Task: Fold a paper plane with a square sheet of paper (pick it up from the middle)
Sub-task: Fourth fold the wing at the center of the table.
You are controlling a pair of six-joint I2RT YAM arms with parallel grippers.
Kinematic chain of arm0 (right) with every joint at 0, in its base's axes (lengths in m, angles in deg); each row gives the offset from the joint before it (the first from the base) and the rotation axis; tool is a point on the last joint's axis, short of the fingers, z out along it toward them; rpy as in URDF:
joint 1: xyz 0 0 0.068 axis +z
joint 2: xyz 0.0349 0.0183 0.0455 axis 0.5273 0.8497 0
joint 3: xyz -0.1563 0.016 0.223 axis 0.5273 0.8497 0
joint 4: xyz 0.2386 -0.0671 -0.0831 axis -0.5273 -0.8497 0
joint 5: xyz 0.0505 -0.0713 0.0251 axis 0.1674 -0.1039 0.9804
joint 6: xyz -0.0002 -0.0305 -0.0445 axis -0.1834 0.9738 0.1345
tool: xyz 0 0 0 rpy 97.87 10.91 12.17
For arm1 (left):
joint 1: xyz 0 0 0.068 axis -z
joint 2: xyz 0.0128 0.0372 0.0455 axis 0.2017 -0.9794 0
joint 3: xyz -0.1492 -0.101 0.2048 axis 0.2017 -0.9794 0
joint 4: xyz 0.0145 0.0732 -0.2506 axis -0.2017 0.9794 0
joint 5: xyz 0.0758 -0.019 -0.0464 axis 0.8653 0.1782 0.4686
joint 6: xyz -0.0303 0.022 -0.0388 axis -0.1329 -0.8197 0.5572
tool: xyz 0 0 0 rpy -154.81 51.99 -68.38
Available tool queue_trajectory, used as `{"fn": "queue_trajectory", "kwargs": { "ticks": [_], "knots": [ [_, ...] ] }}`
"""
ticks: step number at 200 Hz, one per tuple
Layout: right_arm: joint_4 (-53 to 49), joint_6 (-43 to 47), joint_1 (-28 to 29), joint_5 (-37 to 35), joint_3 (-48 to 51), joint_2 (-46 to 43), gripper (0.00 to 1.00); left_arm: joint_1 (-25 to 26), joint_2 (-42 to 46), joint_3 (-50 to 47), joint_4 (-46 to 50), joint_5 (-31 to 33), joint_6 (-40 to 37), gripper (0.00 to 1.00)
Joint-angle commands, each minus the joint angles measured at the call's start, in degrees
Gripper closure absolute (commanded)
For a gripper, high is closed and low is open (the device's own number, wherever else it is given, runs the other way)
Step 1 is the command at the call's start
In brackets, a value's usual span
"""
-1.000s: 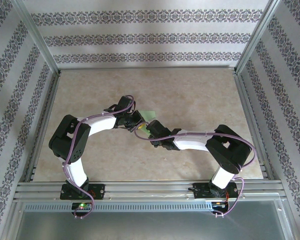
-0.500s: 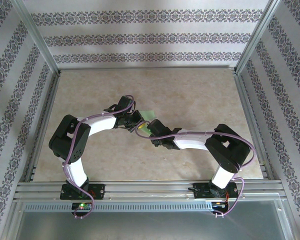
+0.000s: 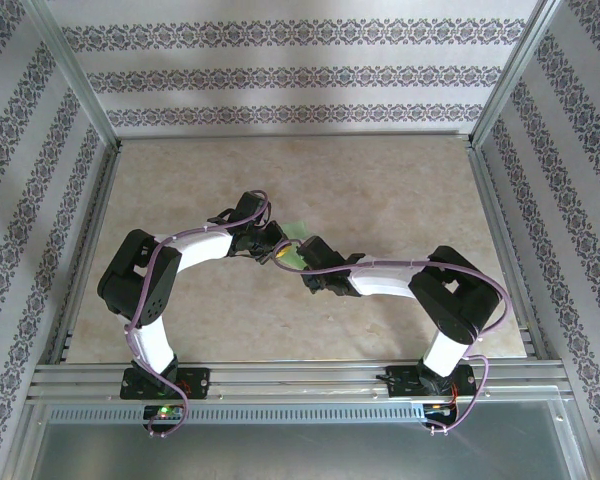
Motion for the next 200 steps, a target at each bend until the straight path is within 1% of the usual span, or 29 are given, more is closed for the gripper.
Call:
{"fn": "queue_trajectory", "kwargs": {
  "ticks": [1, 45, 91, 115, 140, 159, 177, 200],
  "knots": [
    [0.7, -0.7, -0.9, 3.4, -0.4, 0.7, 0.86, 0.3, 1.9, 0.3, 3.1, 0.4, 1.0, 0.88],
    [2.4, -2.1, -2.7, 9.7, 0.6, 0.9, 0.89, -1.2, 4.0, 0.6, 5.1, 1.7, -0.5, 0.8],
    [4.4, -4.0, -6.2, 19.0, 1.8, 0.5, 0.91, -4.3, 9.0, 0.6, 9.4, 5.5, -3.5, 0.68],
    [4.8, -4.9, -8.0, 23.9, 2.0, 0.7, 0.91, -5.2, 11.8, -1.5, 8.8, 7.0, -4.2, 0.64],
    [5.1, -6.2, -9.9, 28.6, 2.3, 1.2, 0.91, -5.3, 14.0, -5.8, 3.7, 6.4, -5.0, 0.64],
    [5.4, -7.6, -11.5, 32.7, 2.5, 1.8, 0.91, -5.2, 14.6, -9.9, -3.9, 3.2, -4.6, 0.64],
    [5.8, -8.4, -12.8, 35.9, 2.7, 2.4, 0.91, -4.6, 13.4, -12.2, -11.3, -0.7, -4.3, 0.66],
    [6.3, -9.2, -14.1, 39.2, 3.0, 3.0, 0.91, -3.0, 10.8, -12.7, -15.9, -2.9, -4.6, 0.69]
  ]
}}
